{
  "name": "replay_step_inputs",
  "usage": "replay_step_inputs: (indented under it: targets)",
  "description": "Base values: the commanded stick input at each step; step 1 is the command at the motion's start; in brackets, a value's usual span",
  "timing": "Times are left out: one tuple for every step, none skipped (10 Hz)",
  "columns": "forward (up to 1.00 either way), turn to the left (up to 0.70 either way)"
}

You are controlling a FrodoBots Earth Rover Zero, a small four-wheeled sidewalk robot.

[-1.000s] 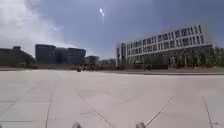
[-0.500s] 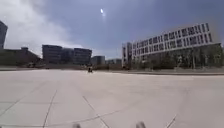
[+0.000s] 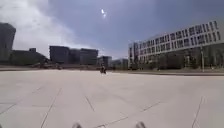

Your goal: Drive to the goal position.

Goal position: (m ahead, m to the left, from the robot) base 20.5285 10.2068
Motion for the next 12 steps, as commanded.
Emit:
replay_step_inputs:
  targets:
    - [0.45, 0.3]
    - [0.45, 0.3]
    - [0.45, 0.3]
    - [0.45, 0.3]
    - [0.45, 0.3]
    - [0.45, 0.3]
    - [0.45, 0.3]
    - [0.45, 0.3]
    - [0.45, 0.3]
    - [0.45, 0.3]
    - [0.45, 0.3]
    - [0.45, 0.3]
